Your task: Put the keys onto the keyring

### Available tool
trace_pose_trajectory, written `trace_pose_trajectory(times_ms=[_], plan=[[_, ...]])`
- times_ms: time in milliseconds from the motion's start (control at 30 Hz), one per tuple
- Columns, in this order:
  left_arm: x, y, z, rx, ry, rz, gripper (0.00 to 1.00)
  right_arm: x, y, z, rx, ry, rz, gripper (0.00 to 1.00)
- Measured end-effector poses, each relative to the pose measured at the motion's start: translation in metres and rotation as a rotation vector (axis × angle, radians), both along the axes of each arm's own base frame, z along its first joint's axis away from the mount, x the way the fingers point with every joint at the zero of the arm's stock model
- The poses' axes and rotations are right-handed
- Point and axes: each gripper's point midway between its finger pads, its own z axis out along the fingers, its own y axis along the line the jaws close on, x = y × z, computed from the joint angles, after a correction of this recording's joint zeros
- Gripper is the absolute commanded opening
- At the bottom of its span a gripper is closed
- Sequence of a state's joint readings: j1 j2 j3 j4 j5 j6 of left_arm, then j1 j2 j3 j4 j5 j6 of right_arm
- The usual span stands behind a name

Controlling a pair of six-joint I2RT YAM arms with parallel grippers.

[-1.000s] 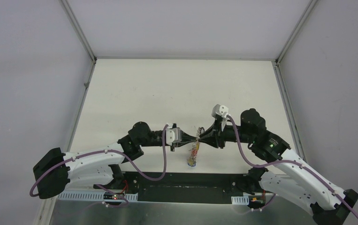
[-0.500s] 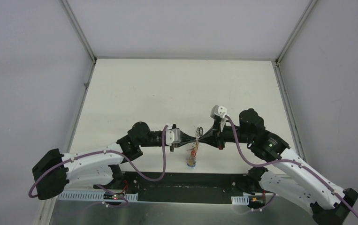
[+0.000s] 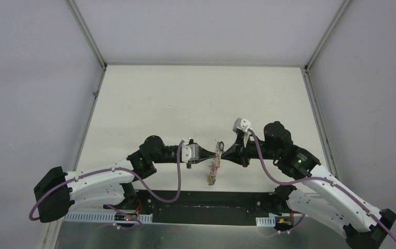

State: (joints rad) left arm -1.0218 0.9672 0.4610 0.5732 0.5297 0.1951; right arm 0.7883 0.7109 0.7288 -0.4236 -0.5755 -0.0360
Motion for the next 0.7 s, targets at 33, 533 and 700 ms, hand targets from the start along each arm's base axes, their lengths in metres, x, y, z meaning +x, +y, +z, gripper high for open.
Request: trace_pose_trajectory(times_ms=[33, 533, 700], plan=[[0.000, 0.000, -0.001, 0.002, 0.001, 0.000, 0.00, 0.000, 0.000, -0.001, -0.004, 0.004, 0.000, 0.00], [0.000, 0.000, -0.001, 0.003, -0.001, 0.000, 0.00, -0.005, -0.002, 0.005, 0.012, -0.053, 0.042, 0.53], [0.000, 0.000, 0.000, 0.002, -0.001, 0.000, 0.00, -0.013, -0.001, 0.024, 0.088, -0.125, 0.090, 0.50]])
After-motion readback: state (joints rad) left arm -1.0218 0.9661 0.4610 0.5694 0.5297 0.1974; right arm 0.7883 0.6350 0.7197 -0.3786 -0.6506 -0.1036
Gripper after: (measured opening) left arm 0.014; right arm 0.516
